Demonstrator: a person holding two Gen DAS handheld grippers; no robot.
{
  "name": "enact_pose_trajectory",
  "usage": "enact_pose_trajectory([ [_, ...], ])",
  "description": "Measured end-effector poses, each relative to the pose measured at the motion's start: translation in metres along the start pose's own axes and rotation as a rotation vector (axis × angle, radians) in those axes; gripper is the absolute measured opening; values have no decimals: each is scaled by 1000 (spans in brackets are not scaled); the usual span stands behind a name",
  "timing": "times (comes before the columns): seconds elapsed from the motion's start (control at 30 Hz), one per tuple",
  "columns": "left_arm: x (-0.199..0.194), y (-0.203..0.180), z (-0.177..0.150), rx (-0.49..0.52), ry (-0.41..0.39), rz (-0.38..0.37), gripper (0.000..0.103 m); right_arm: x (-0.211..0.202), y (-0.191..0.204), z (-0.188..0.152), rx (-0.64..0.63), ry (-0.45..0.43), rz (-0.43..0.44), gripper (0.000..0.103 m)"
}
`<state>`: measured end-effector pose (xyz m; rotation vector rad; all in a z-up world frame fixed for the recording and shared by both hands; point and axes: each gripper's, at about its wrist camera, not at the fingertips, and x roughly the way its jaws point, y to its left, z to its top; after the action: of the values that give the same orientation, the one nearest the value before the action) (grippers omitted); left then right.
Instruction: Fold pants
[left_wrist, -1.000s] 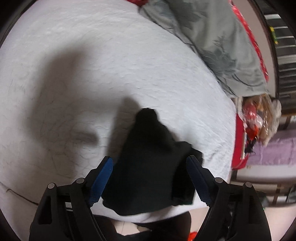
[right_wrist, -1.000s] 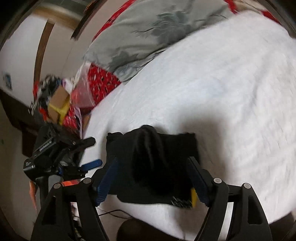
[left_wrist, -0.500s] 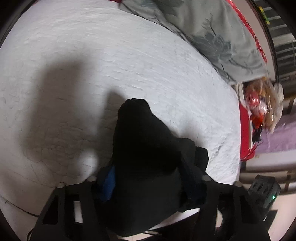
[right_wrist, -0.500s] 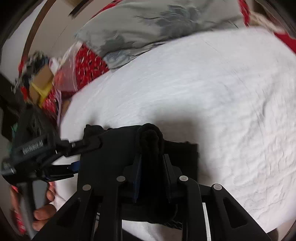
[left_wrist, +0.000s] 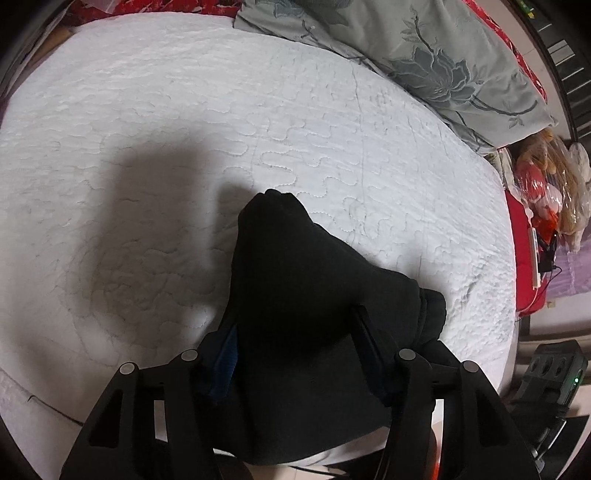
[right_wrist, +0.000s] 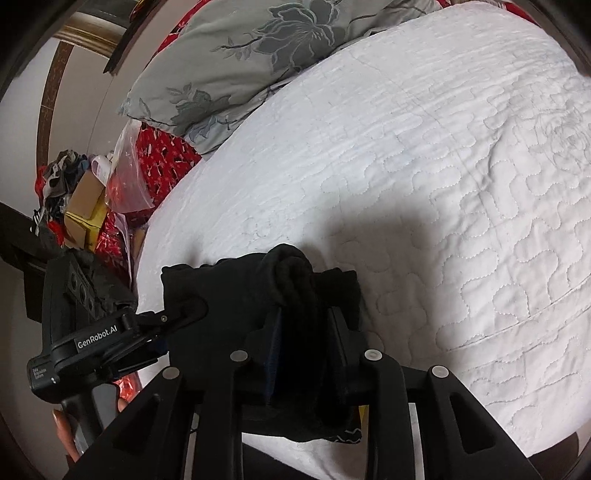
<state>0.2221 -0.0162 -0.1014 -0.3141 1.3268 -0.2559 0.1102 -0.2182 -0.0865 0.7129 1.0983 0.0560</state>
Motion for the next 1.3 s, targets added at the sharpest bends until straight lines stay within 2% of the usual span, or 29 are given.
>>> enact_pose_trajectory([
  [0.13, -18, 4, -14, -5, -23, 9, 57, -4, 6, -1, -32, -5, -4, 27],
  [0.23, -28, 2, -20, 6, -44, 11, 58, -15, 11, -3, -59, -44, -11, 24],
  [0.37, -27, 7, -25, -17, -24, -6, 59, -16, 6, -2, -56, -31, -20, 24],
  [0.43, -28, 15, -24, -35, -13, -17, 60, -15, 1, -2, -32, -19, -4, 28],
  [0.53, -30, 21, -26, -49, -10, -38, 69, -15, 0, 0, -4, -15, 26, 28],
  [0.57, -31, 23, -24, -53, -11, -43, 70, -14, 0, 1, 4, -13, 41, 31],
  [0.63, -33, 27, -22, -59, -16, -44, 76, -11, 2, 5, 25, -16, 51, 46],
  [0.67, -32, 28, -20, -61, -19, -36, 76, -8, 3, 7, 33, -18, 52, 59],
  [0.7, -30, 28, -19, -64, -20, -22, 76, -5, 4, 8, 38, -18, 52, 63],
  [0.77, -26, 27, -16, -73, -11, -8, 69, 2, 6, 11, 42, -14, 56, 62],
  [0.8, -25, 25, -15, -79, -5, -14, 54, 4, 8, 12, 31, -15, 51, 44],
  [0.83, -26, 23, -13, -88, 3, -11, 50, 5, 11, 13, 13, -12, 31, 29],
  [0.87, -28, 22, -11, -92, -1, -7, 50, 6, 13, 17, 3, -2, 36, 20],
  [1.0, -30, 22, -11, -89, -12, -24, 45, -12, 3, 28, 54, -57, 75, 20],
  [1.13, -18, 32, -12, -109, 14, -37, 47, 1, -13, 26, 79, -7, 40, 20],
  [1.2, -21, 35, -11, -102, 15, -43, 47, 2, -13, 24, 79, -5, 43, 25],
  [1.27, -32, 40, -12, -98, 13, -44, 51, 0, -13, 22, 87, 11, 61, 29],
  [1.3, -39, 44, -14, -93, 0, -47, 57, -3, -12, 22, 88, 18, 79, 30],
])
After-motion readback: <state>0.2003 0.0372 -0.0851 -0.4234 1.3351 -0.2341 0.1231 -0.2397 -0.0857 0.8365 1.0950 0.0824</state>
